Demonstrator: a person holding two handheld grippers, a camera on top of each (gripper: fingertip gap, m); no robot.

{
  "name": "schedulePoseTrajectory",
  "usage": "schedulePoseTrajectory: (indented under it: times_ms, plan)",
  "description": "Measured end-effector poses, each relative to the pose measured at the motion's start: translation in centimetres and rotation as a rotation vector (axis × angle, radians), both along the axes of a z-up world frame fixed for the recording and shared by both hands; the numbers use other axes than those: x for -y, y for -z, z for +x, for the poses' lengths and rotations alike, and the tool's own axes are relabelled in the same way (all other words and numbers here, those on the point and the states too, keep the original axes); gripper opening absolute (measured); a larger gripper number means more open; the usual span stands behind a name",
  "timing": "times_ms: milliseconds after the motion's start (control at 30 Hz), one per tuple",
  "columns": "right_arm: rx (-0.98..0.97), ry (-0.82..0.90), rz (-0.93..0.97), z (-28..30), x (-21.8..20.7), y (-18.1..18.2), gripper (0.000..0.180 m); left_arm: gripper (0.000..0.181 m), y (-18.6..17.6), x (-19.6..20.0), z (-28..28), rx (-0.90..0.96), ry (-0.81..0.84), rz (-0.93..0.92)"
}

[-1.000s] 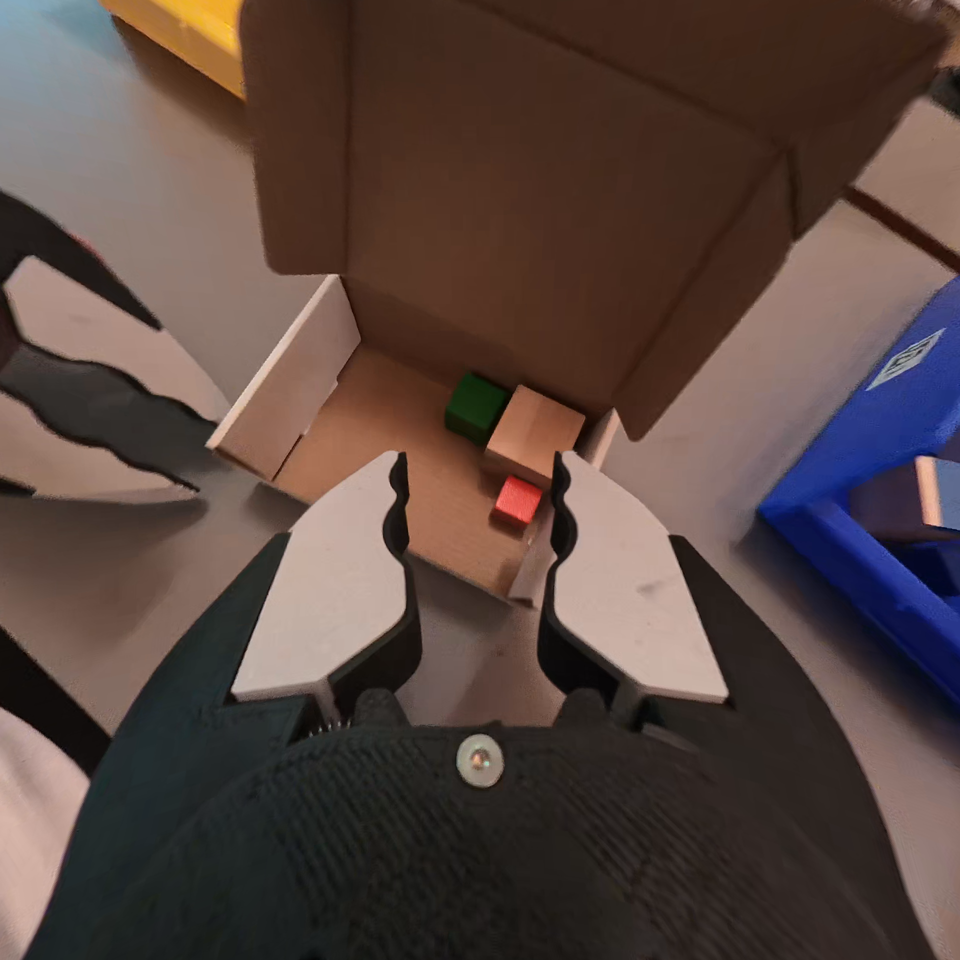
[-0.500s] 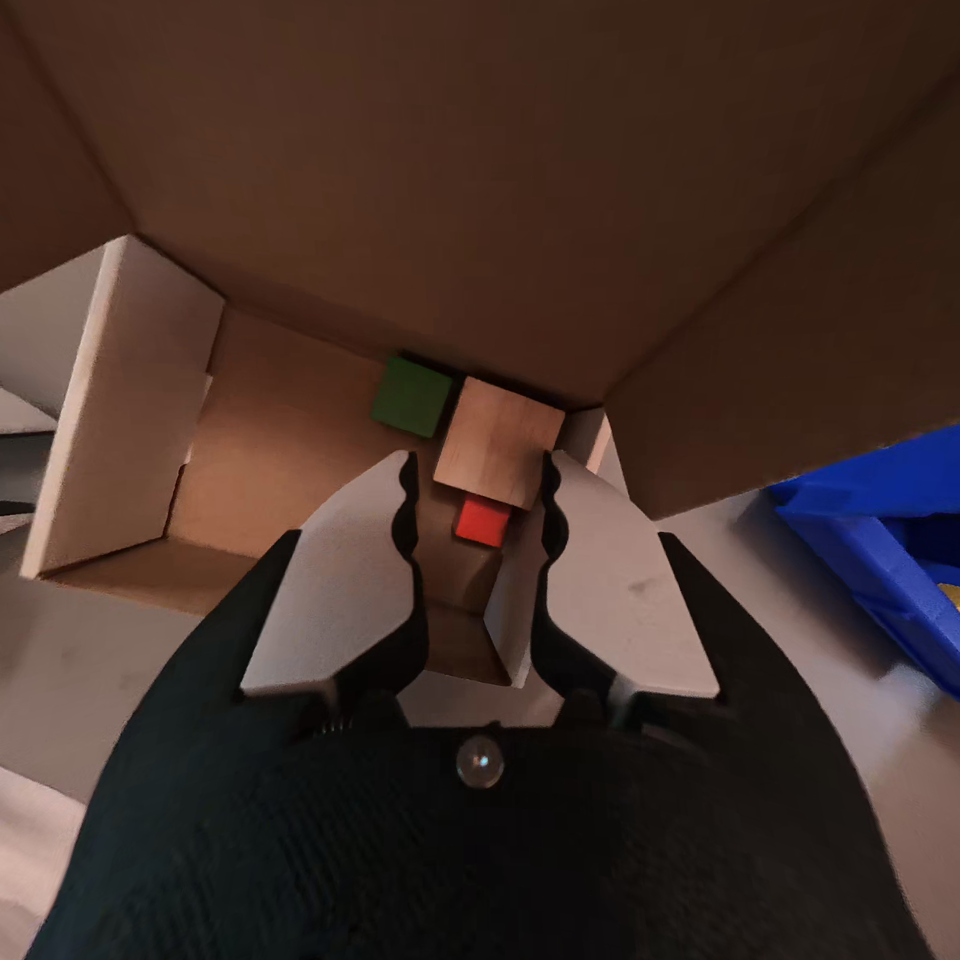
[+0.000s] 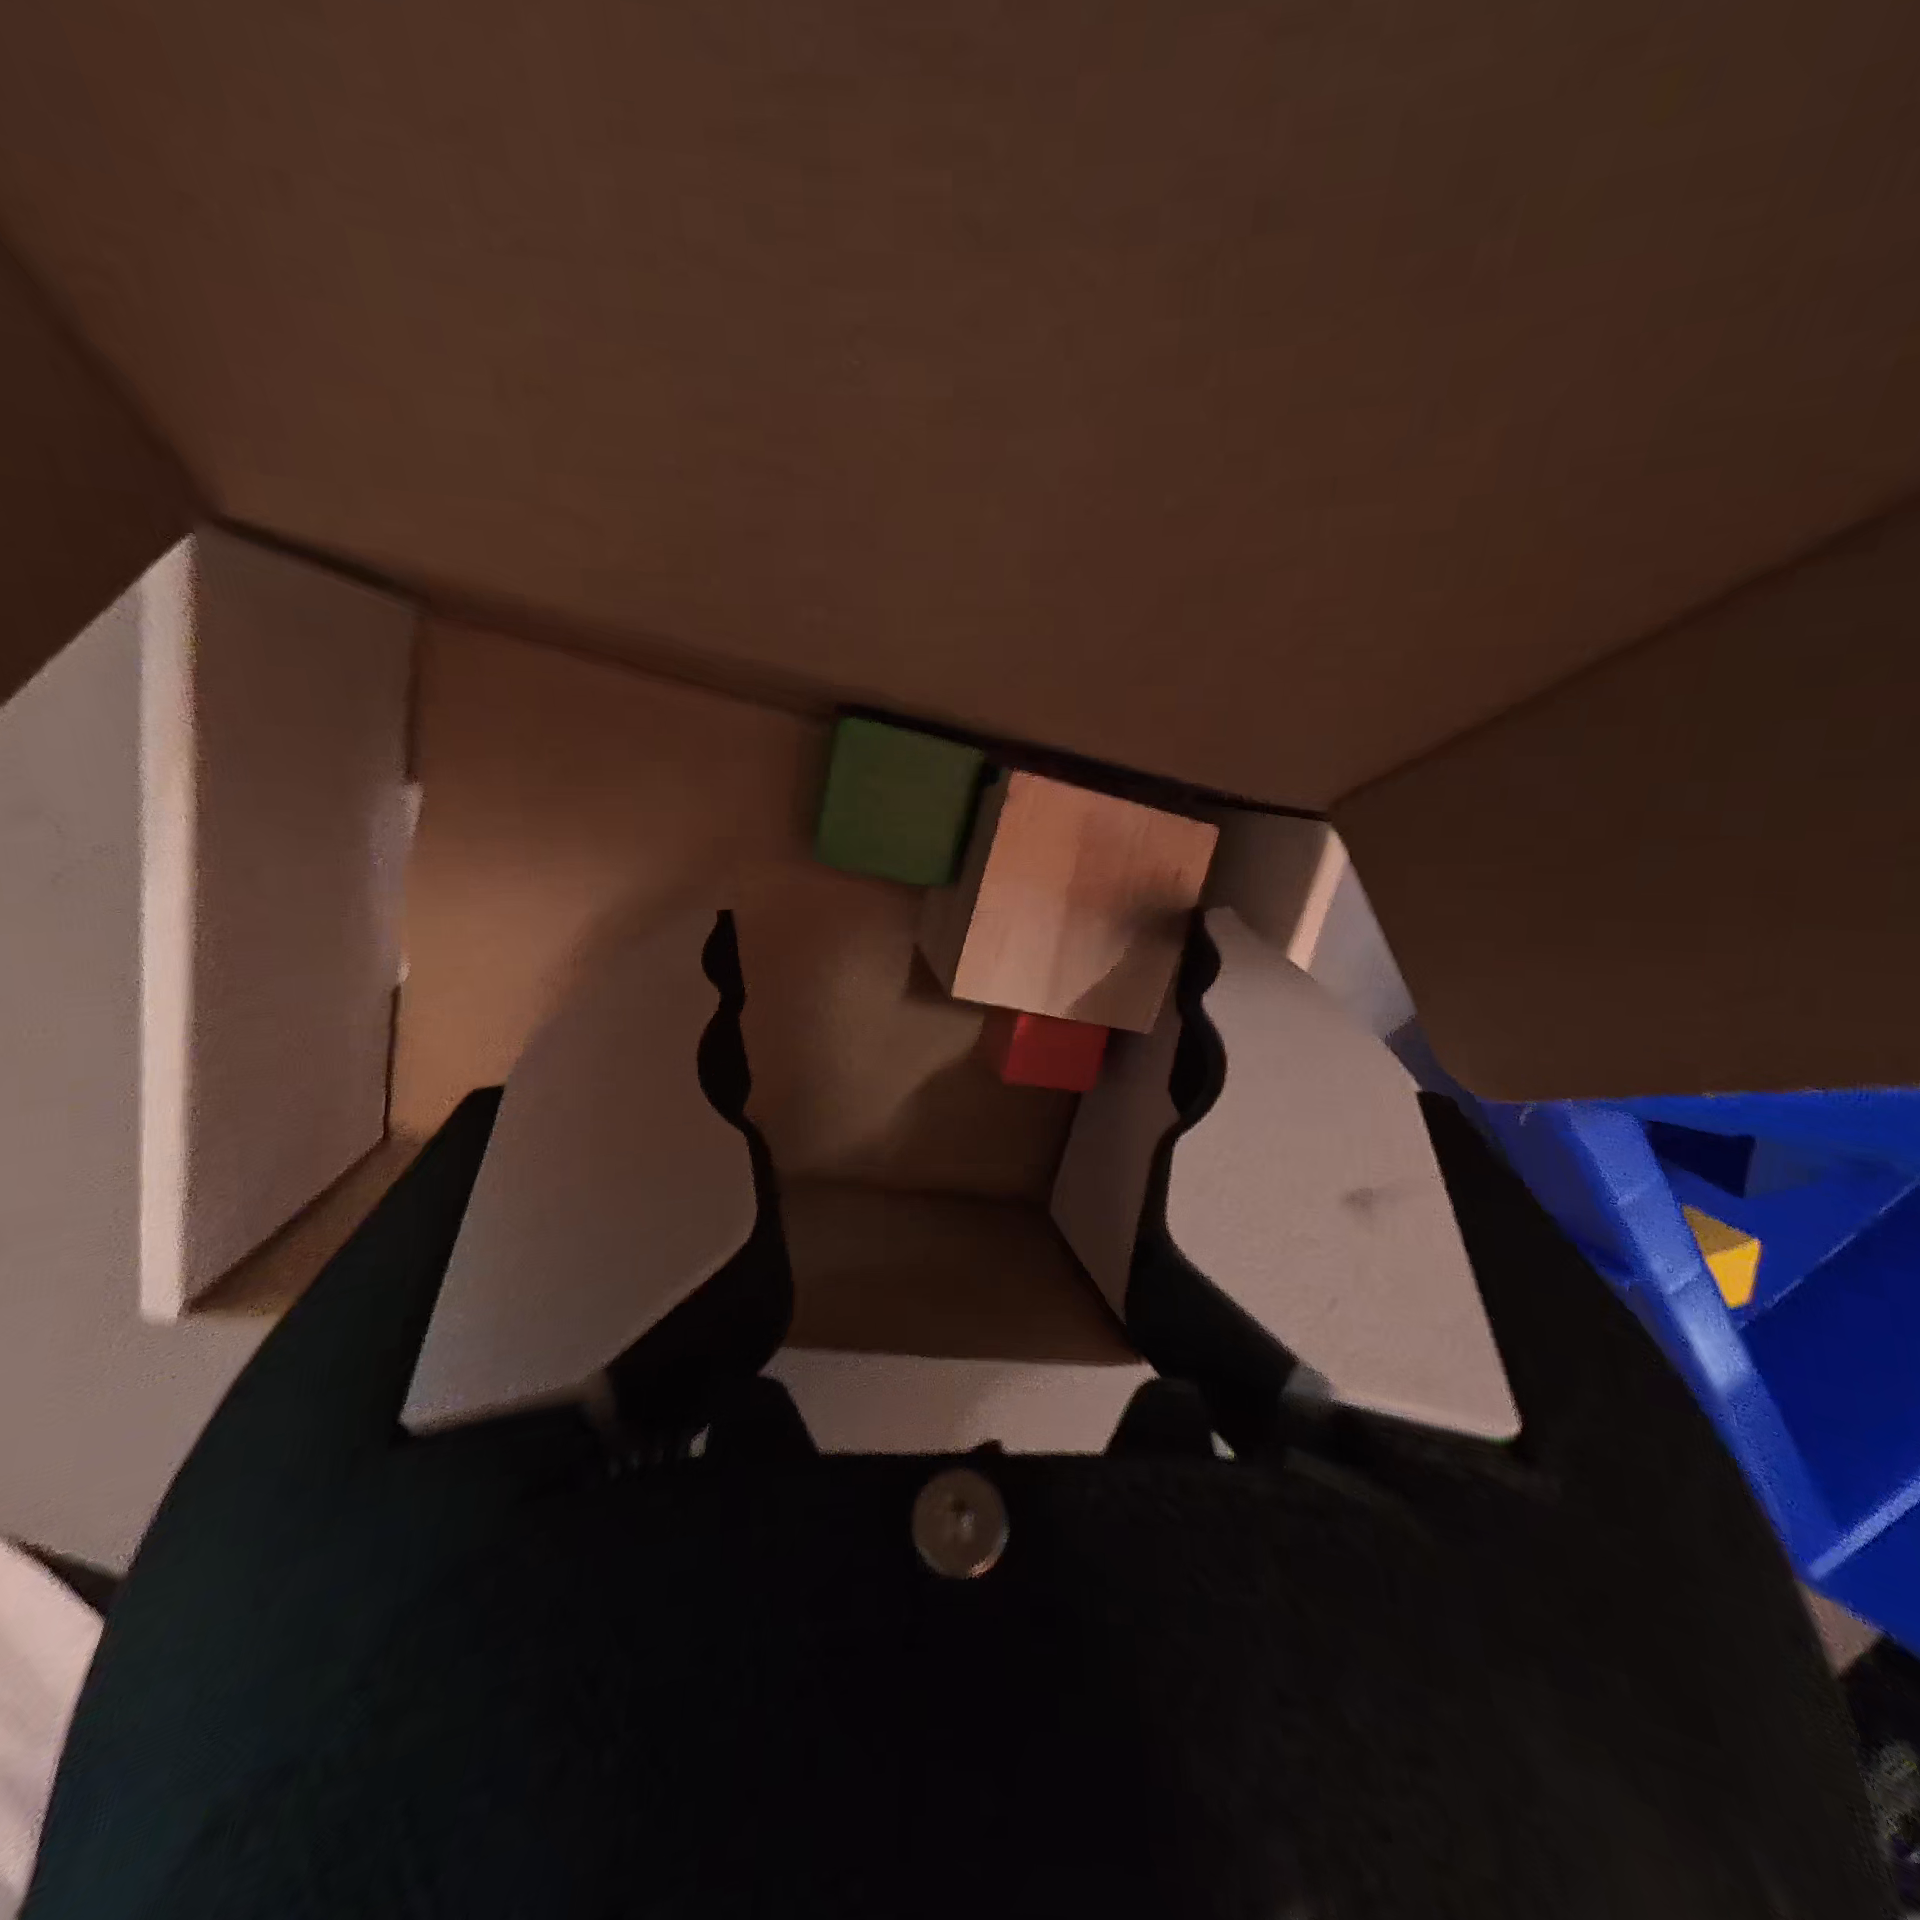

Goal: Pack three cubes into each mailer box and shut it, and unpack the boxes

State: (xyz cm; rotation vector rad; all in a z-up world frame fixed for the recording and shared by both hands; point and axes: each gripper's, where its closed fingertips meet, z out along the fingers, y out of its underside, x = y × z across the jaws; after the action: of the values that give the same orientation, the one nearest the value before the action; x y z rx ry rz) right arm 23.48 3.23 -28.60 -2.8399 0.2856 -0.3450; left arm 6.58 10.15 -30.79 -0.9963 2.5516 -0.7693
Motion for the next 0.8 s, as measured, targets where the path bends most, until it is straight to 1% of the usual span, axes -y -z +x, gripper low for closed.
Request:
schedulePoseTrajectory:
  times_ms: [33, 133, 233, 333, 433, 533, 733, 800]
  plan:
    - [-0.014, -0.028, -0.001, -0.4, 0.1, -0.1, 0.08, 0.029, 0.1, 0.0, 0.0, -0.002, -0.001, 0.0]
    - [-0.061, -0.055, 0.008, -0.9, 0.5, -0.4, 0.068, 0.029, 0.3, 0.0, 0.1, -0.008, -0.006, 0.0]
    - [-0.08, -0.054, -0.025, -0.9, 1.2, -0.2, 0.069, 0.029, 0.4, 0.0, 0.1, -0.011, -0.001, 0.009]
    - [-0.083, 0.039, 0.027, -0.2, 0.8, -0.5, 0.065, 0.029, 0.5, 0.1, 0.1, -0.013, 0.003, 0.007]
    - [-0.115, 0.105, 0.088, 0.0, 0.0, -0.8, 0.065, 0.029, 0.5, 0.1, 0.1, -0.012, 0.004, 0.005]
    - [-0.136, 0.101, 0.037, 0.1, 0.2, -0.1, 0.061, 0.029, 0.5, 0.1, 0.1, -0.013, 0.003, -0.001]
    - [-0.14, 0.104, 0.035, 0.7, -0.4, 0.2, 0.045, 0.029, 0.5, 0.0, 0.2, -0.01, 0.002, 0.001]
    - [-0.151, 0.08, 0.054, 0.3, -0.6, 0.0, 0.045, 0.029, 0.5, -0.1, 0.1, -0.01, 0.0, -0.001]
